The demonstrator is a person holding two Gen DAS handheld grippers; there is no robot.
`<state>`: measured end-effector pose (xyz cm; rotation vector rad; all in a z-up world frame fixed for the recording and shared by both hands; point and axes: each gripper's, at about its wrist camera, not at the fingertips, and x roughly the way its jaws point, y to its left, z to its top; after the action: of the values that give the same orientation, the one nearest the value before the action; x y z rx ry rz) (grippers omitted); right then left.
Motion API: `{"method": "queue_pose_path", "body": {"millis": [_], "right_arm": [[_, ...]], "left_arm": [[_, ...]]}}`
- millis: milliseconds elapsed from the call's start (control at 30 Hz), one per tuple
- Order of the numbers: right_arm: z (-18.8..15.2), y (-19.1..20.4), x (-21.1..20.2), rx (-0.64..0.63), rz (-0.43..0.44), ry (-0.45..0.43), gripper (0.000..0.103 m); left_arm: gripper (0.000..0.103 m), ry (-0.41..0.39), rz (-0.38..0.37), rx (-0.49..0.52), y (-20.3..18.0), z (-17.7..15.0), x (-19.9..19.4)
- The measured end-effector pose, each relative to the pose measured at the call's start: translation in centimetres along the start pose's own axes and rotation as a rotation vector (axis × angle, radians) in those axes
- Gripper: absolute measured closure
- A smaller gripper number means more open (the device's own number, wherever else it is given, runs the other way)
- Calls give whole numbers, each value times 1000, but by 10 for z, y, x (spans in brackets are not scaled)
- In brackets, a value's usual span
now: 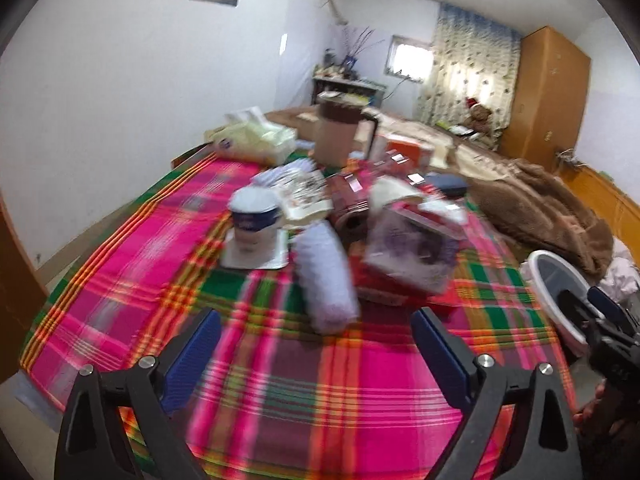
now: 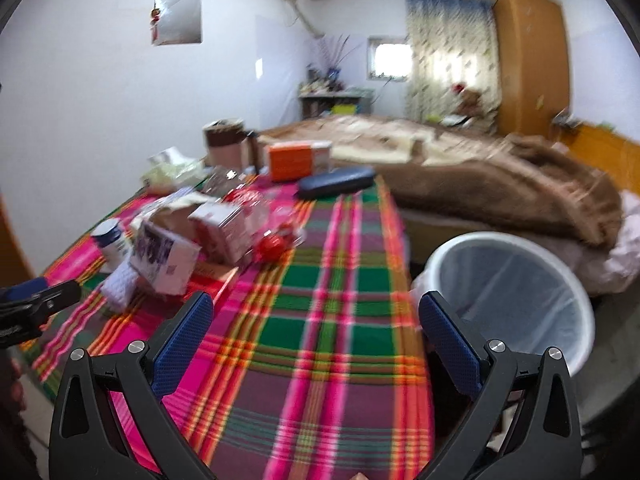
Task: Collect trash
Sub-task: 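Grasp the purple milk carton with the right gripper while the left gripper grasps the white yogurt cup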
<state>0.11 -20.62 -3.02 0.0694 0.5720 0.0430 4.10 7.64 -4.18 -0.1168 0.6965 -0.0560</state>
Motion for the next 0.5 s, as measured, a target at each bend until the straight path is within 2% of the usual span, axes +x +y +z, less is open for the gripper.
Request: {"method": "queue_pose_path", "body": {"millis": [133,167,367,500], "right_arm": [[1,4,12,17,122,4,0],[3,8,16,17,160,9,0],[8,33,35,-49,167,73,0],[10,46,42,-48,222,93,0]], "left_arm": [[11,50,-10,-25,20,3,17],[16,65,-6,-30,25,6,23],[26,66,3,-31,44,22,41],[28,71,6,-47,56,36,55]]}}
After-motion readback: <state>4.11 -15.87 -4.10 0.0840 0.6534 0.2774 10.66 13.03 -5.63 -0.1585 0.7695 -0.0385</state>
